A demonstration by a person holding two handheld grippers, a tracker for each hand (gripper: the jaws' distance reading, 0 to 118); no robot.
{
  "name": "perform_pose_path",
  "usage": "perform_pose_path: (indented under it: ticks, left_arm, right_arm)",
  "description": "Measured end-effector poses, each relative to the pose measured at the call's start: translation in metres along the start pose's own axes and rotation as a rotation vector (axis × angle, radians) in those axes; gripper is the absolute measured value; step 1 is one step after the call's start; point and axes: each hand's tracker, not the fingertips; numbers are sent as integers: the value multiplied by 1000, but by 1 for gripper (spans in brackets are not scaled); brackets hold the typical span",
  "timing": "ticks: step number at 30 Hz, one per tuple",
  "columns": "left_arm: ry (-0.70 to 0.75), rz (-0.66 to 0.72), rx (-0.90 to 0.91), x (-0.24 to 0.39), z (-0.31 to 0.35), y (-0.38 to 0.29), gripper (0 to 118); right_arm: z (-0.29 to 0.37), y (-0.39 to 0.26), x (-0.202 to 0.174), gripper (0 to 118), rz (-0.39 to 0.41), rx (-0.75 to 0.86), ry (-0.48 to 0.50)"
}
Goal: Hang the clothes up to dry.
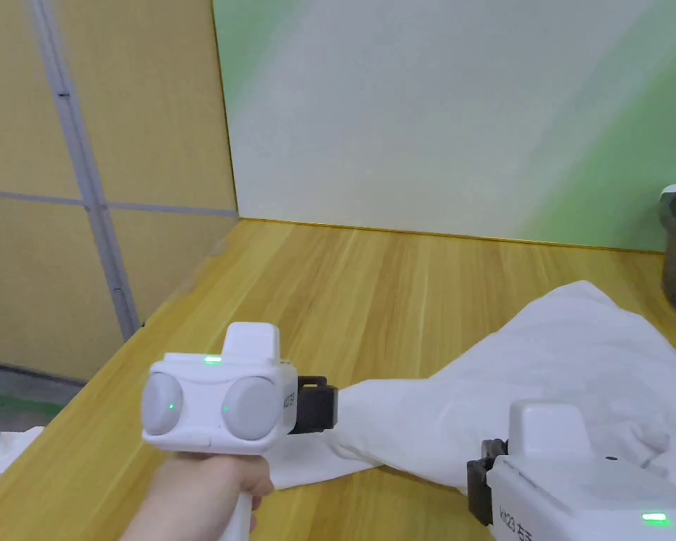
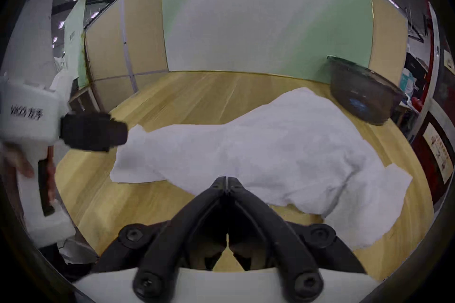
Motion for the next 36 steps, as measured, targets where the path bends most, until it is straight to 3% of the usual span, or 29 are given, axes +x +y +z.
perform_pose_path:
  ticks: [2,7,9,10,11,12,14,16,17,18,19,20,22,23,27,28,32,33,36]
  left_arm:
    - [4,7,-21,4,-17,9,89]
    - [51,-47,-74,14,-51,13,87]
    - [30,-40,-172,11,-74,8,85]
    - [23,-33,-207,9,-83,3,77]
    - [-90,76,-75,2,-79,3,72]
    - [22,8,-80,5,-81,2,70]
    - [6,-33,-68,16,-65,-8,66]
    - [-47,22,-68,18,-55,-8,52]
    - [-29,-4,-71,21,-51,-8,40]
    - [-119,2,-72,11,-59,-6,0]
    - [-155,33,-112,14,-60,-6,0]
    - [-74,33,-92,18,-60,-6,0]
    - [-51,-75,-52,24,-62,-12,0]
    - [-50,-66,-43,22,-64,-14,0]
    - [-72,-26,-86,22,-52,-24,0]
    - [-48,-49,8,22,-50,-22,0]
    - [-50,-56,18,20,-52,-21,0]
    - [-51,-55,19,20,-51,-22,0]
    - [-77,-8,-49,21,-50,-22,0]
  right_arm:
    - [-3,-3,-3,0,10,-23,17]
    - [-4,-9,-5,0,17,-32,34]
    - [-5,-10,-3,1,11,-43,34]
    - [-5,-11,-3,1,10,-49,30]
    - [-4,-10,-2,1,12,-53,28]
    - [-2,-11,-1,1,13,-55,28]
    - [0,-12,2,1,13,-52,28]
    - [0,-13,3,1,3,-56,22]
    - [0,-13,4,1,4,-58,17]
    - [1,-14,5,1,4,-57,15]
    - [2,-14,5,1,5,-58,14]
    - [3,-14,7,4,1,-57,15]
    - [5,-9,13,8,-13,-52,18]
    - [6,-3,18,13,-24,-42,28]
    - [3,49,51,81,-14,-10,30]
    - [-1,68,65,86,-18,3,36]
    - [-36,152,119,93,36,-2,-29]
    - [-49,168,130,99,39,-25,-37]
    - [-115,210,157,109,211,-64,-77]
